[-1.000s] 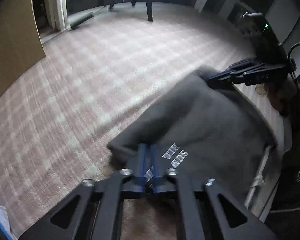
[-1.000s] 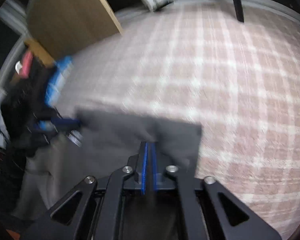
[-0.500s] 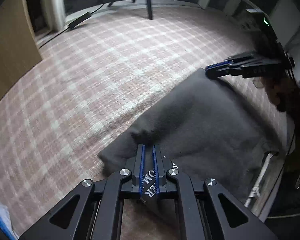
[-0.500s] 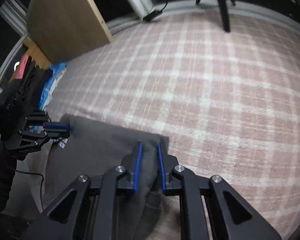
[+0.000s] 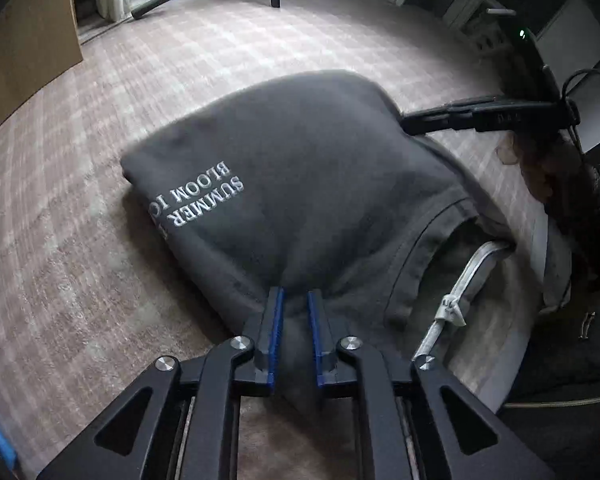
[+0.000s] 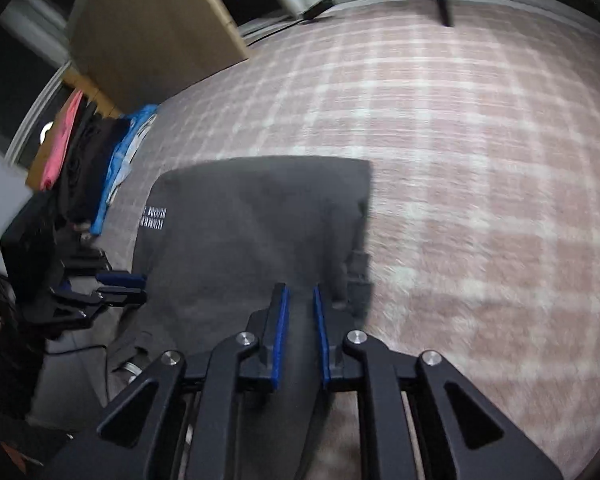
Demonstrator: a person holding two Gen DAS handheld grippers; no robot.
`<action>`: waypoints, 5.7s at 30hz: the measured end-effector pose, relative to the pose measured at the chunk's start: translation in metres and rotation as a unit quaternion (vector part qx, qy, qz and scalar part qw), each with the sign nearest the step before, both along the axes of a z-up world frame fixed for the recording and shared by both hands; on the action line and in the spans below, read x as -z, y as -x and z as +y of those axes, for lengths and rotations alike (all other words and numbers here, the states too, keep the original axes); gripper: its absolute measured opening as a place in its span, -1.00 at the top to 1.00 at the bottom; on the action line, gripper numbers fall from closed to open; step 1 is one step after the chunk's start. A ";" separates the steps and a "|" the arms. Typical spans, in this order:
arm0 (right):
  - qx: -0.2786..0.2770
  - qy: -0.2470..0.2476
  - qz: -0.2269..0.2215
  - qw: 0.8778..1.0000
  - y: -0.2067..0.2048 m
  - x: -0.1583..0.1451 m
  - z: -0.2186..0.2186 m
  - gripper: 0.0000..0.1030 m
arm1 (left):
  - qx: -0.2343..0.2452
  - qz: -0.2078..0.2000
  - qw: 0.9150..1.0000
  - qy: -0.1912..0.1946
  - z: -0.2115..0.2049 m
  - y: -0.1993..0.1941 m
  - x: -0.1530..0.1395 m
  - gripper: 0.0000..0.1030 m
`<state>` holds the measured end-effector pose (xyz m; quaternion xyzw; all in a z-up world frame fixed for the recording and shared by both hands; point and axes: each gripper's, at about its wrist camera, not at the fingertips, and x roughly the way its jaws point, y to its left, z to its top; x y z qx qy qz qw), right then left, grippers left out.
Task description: Fold clothes
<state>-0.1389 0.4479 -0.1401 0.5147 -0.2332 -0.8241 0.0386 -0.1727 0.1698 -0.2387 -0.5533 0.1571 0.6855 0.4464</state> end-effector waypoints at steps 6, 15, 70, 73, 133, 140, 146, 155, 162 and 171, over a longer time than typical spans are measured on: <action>-0.051 -0.016 0.043 0.998 -0.038 -0.044 -0.046 0.72 | -0.023 0.013 0.999 -0.033 -0.021 -0.028 -0.038 0.72; -0.062 -0.011 -0.026 0.998 -0.097 -0.015 -0.045 0.71 | -0.032 -0.047 0.998 -0.023 -0.049 -0.051 -0.002 0.64; -0.065 -0.044 -0.004 0.997 -0.039 -0.013 -0.009 0.54 | -0.191 0.035 0.981 0.022 -0.141 -0.016 -0.040 0.38; -0.075 -0.109 0.027 0.991 -0.048 -0.039 -0.022 0.53 | -0.172 0.089 0.981 0.032 -0.146 -0.022 -0.053 0.41; -0.144 -0.028 0.011 0.989 -0.014 -0.010 -0.034 0.53 | -0.215 0.049 0.975 0.015 -0.093 -0.012 -0.091 1.00; -0.140 -0.031 0.009 0.990 -0.016 -0.011 -0.033 0.52 | -0.230 0.033 0.966 0.109 -0.163 -0.116 -0.104 0.41; -0.147 -0.140 0.012 0.979 -0.038 -0.040 -0.041 0.25 | -0.176 0.175 0.848 0.469 -0.179 -0.174 -0.059 0.09; -0.133 -0.071 0.021 0.988 -0.057 -0.043 -0.044 0.43 | -0.136 0.056 0.989 0.006 -0.046 -0.094 -0.078 0.16; -0.138 -0.056 -0.042 0.988 -0.058 -0.011 -0.045 0.44 | -0.001 0.029 0.995 0.096 0.007 -0.089 -0.004 0.17; -0.025 -0.029 0.033 0.999 -0.046 -0.054 0.021 -0.26 | -0.164 -0.023 0.986 -0.006 -0.030 -0.009 -0.041 -0.05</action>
